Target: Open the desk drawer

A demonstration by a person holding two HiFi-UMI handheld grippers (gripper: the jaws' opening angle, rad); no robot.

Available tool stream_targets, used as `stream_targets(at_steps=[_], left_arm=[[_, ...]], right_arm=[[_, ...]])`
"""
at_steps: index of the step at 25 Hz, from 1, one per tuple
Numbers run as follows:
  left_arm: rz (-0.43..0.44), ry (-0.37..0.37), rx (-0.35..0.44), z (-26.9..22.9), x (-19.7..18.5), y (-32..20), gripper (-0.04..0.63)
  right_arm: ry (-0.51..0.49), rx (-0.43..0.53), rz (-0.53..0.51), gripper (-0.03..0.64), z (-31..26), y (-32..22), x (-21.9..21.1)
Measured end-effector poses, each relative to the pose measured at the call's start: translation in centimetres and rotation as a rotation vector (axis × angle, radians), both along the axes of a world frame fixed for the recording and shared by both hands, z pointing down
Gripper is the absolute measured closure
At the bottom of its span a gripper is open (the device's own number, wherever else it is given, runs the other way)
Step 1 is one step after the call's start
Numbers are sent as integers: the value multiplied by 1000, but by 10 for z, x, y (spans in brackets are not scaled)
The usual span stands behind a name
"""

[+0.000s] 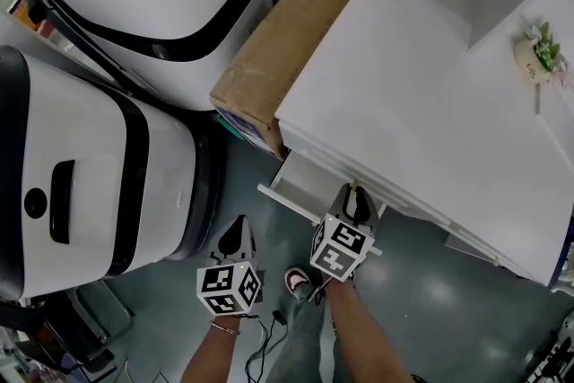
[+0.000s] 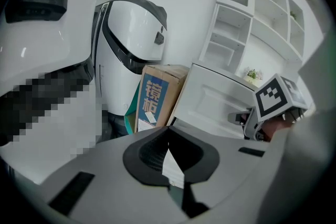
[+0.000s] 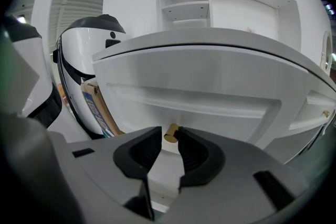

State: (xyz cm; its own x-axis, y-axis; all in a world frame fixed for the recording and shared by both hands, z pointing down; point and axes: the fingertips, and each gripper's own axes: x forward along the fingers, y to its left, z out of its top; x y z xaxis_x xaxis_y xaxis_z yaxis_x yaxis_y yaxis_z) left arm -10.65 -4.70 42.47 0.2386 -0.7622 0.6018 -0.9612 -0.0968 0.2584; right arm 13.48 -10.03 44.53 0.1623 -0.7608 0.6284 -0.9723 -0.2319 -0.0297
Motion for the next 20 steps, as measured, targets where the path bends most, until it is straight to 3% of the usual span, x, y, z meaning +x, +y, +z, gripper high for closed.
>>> stream_targets(at_steps=[20], left_arm=[[-40,1,-19,12,-27,3,578]], right_arm=[[3,4,64,532,3,-1,4]])
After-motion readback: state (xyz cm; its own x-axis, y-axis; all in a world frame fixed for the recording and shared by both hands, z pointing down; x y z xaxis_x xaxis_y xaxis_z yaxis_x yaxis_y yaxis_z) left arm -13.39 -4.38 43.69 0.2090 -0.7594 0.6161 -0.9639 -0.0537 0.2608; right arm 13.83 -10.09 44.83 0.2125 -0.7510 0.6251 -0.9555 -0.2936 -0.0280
